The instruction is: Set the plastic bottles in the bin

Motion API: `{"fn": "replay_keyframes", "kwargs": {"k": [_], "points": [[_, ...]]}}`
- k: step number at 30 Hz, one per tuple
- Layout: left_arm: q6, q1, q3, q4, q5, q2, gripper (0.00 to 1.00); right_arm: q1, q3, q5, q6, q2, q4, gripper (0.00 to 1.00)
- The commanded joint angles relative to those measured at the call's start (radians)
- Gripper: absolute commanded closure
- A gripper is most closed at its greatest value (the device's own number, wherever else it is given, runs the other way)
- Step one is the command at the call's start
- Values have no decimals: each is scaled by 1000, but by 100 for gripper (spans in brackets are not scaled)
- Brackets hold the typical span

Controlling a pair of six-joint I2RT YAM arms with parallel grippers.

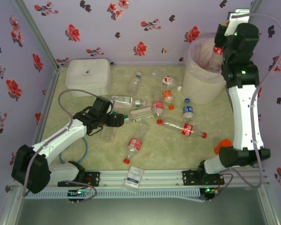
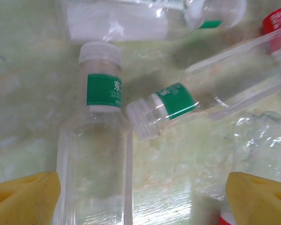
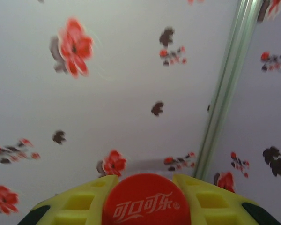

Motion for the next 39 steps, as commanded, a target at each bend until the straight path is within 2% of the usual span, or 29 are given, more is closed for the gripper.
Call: {"fn": "replay_keyframes", "kwargs": {"k": [1, 6, 12, 18, 24, 27, 31, 36, 39], "points": [[0, 6, -25, -28, -24, 16, 8, -10, -49, 10, -16, 30, 57, 100], [46, 6, -74, -18, -20, -2, 11, -36, -193, -7, 25, 49, 124, 100], [58, 4, -55, -47, 40, 88, 10, -79, -259, -59, 93, 109, 110, 100], [26, -16, -83, -35, -2, 131, 12, -108, -313, -109, 143, 150, 105, 98], [10, -42, -95, -35, -14, 144, 12, -115, -310, -120, 174, 160, 67, 45], [9, -44, -92, -45, -26, 140, 12, -119, -280, -122, 179, 154, 35, 29], [27, -48, -92, -67, -77, 115, 12, -124, -210, -128, 187, 158, -37, 18], [61, -48, -47, -120, -78, 91, 1, -124, -193, -166, 229, 105, -57, 9], [43, -49, -47, -127, -89, 99, 0, -124, -217, -173, 234, 56, -66, 2]]}}
